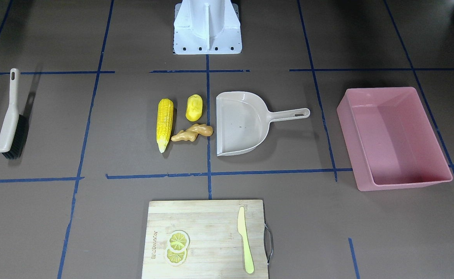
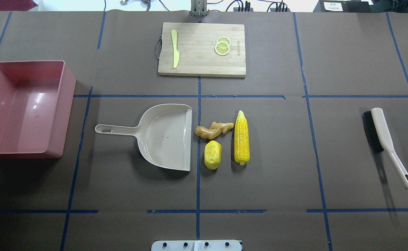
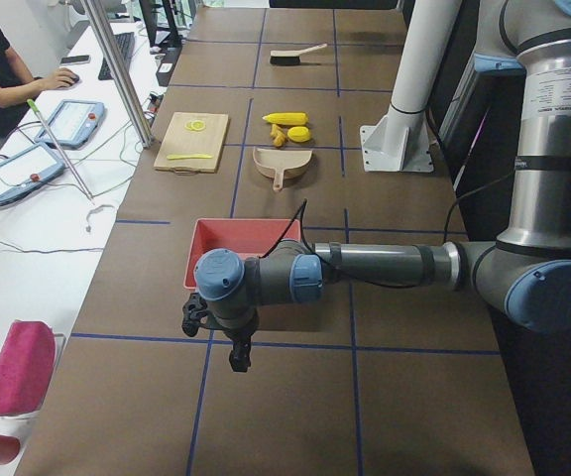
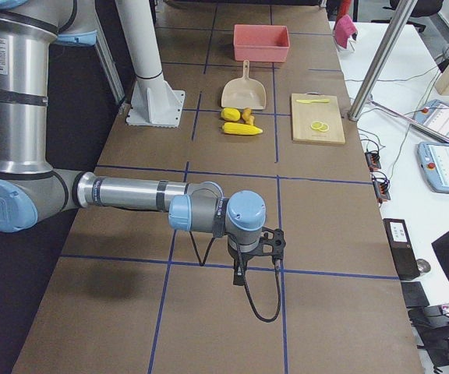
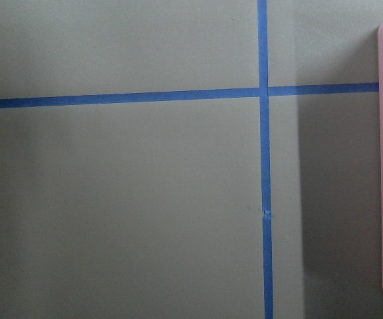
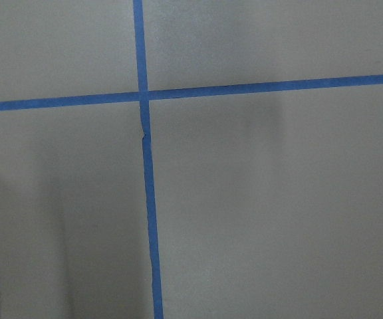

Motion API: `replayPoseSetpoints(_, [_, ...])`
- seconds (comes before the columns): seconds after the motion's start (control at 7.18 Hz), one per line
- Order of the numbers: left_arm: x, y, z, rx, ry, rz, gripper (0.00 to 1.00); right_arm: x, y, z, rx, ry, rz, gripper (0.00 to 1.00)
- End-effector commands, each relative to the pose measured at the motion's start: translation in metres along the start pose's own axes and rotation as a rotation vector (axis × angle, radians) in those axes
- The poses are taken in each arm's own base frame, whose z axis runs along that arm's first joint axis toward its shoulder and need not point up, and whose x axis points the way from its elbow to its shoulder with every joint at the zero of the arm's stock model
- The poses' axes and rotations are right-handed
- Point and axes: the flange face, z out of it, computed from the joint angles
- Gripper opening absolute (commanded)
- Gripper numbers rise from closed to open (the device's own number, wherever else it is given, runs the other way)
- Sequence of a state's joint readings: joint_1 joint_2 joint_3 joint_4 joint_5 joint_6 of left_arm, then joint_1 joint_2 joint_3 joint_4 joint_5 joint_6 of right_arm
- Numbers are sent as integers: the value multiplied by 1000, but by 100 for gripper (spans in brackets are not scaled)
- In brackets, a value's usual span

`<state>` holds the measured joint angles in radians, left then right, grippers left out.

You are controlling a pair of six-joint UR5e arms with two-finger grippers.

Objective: Sweep and dump trash into bin

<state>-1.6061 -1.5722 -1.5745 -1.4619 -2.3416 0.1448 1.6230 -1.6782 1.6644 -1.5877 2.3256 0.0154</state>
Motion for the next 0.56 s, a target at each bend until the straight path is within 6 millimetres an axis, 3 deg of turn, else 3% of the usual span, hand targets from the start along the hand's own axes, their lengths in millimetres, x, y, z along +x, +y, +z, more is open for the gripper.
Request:
replayPoseSetpoints(0.0, [0,0,0,1,1,2,100,6,0,7,-14,-3,16,100])
replayPoseSetpoints(0.42, [1,-1,-1,10,-1,10,100,6,0,8,-15,-4,18,100])
